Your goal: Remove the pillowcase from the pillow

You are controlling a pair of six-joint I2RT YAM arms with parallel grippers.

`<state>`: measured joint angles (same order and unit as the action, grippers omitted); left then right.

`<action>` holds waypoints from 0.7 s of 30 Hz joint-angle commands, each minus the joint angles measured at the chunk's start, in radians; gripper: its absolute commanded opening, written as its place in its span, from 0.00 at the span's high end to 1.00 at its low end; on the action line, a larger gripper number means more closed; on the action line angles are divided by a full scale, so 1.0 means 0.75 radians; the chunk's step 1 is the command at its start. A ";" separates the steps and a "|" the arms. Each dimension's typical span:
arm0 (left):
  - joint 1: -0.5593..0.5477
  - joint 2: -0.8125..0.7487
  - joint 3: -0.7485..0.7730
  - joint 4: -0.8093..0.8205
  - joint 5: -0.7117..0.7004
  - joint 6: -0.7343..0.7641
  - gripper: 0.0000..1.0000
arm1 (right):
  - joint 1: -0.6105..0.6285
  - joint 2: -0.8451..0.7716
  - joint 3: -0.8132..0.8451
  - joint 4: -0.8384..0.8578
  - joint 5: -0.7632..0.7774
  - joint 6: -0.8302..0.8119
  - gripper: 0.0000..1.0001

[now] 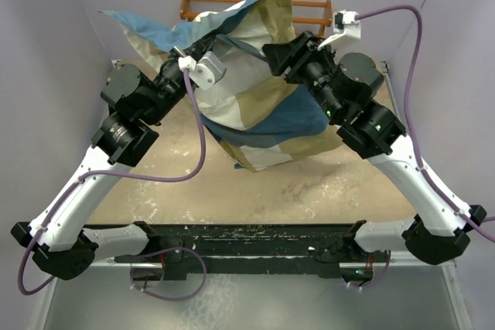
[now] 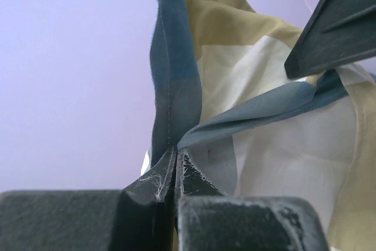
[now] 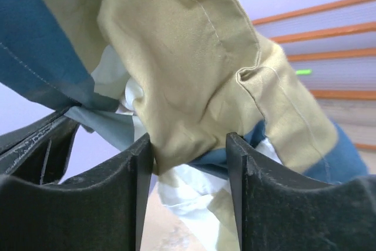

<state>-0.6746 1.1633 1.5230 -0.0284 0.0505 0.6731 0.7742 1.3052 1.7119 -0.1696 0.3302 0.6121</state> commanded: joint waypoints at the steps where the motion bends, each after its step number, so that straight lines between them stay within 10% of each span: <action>1: 0.004 0.028 0.141 0.031 0.060 -0.051 1.00 | 0.005 -0.131 -0.050 0.155 0.078 -0.214 0.41; 12: 0.004 0.133 0.280 -0.058 0.017 -0.071 1.00 | 0.058 -0.284 -0.355 0.309 -0.247 -0.449 0.34; 21: -0.032 0.189 0.389 -0.130 0.141 -0.019 1.00 | 0.062 0.010 -0.239 0.354 -0.192 -0.615 0.36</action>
<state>-0.6758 1.3117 1.7203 -0.2050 0.0982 0.6403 0.8173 1.2194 1.4502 0.0189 0.1635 0.2447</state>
